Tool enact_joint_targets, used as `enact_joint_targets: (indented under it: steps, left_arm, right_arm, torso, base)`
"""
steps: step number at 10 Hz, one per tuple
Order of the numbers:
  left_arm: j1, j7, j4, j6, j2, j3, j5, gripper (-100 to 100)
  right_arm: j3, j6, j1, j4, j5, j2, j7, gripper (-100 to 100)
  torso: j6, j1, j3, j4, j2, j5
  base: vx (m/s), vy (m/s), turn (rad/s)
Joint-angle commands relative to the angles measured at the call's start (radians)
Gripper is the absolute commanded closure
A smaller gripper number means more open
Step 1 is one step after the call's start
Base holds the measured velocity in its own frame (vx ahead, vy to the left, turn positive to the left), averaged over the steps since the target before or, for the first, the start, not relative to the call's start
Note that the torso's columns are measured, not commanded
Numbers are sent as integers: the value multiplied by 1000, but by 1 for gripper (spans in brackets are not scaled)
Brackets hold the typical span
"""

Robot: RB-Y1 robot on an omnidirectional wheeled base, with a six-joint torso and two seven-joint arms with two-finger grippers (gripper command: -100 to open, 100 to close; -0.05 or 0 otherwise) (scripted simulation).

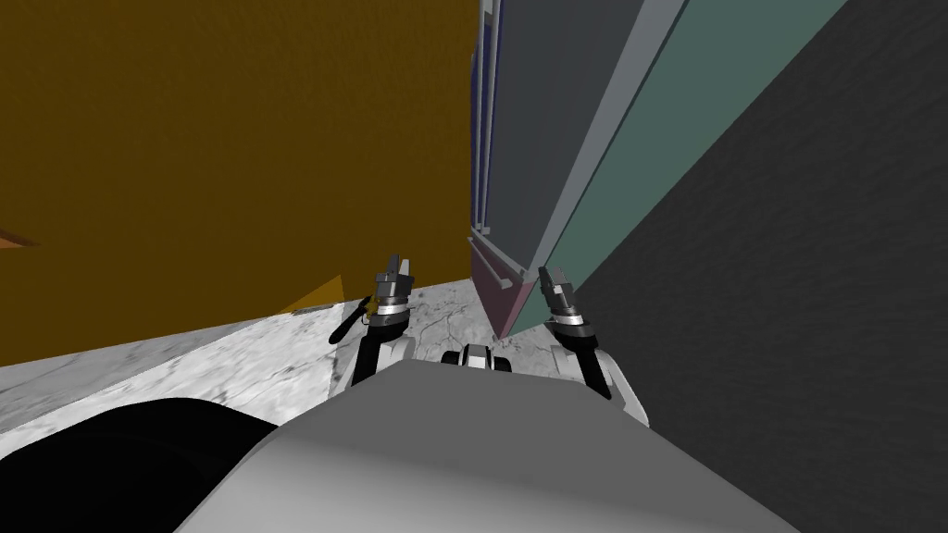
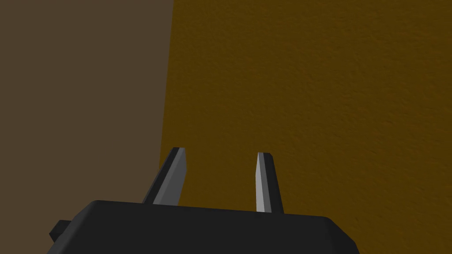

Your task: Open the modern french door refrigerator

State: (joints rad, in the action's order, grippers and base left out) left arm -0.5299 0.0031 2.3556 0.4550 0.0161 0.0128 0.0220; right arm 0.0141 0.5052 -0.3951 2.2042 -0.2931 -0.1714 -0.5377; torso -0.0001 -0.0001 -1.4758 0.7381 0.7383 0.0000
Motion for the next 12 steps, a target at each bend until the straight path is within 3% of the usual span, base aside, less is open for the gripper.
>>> enact_joint_targets:
  steps: [1,2,4,7,8,9,11,12]
  left_arm:
    - [0,0,0,0,0,0,0,0]
    - [0,0,0,0,0,0,0,0]
    - [0,0,0,0,0,0,0,0]
    - [0,0,0,0,0,0,0,0]
    - [0,0,0,0,0,0,0,0]
    - [0,0,0,0,0,0,0,0]
    - [0,0,0,0,0,0,0,0]
    - [0,0,0,0,0,0,0,0]
  right_arm:
    - [-8,-3,13,-28,-51,-6,-81,-100]
    - [-15,-4,20,-51,-96,-10,-111,-100]
    - [-15,-4,20,-51,-96,-10,-145,-100]
    - [-30,-4,35,-98,-185,-17,-242,-100]
    - [-30,-4,35,-98,-185,-17,-269,-100]
    - [-38,-3,42,-123,-229,-19,-297,-100]
    - [-38,-3,42,-123,-229,-19,-339,-100]
    - [-45,-1,49,-148,-271,-21,-375,-100]
  torso:
    - [0,0,0,0,0,0]
    - [0,0,0,0,-1,0]
    - [0,0,0,0,0,0]
    - [0,0,0,0,0,0]
    - [0,1,0,0,-1,0]
    - [0,1,0,0,0,0]
    - [0,0,0,0,0,0]
    - [0,-1,0,0,0,0]
  base:
    - [-6,36,-48]
    - [-6,38,-82]
    - [-8,22,-33]
    - [-6,25,-95]
    - [-2,30,-51]
    - [-2,31,-105]
    - [-1,23,-24]
    - [3,17,-115]
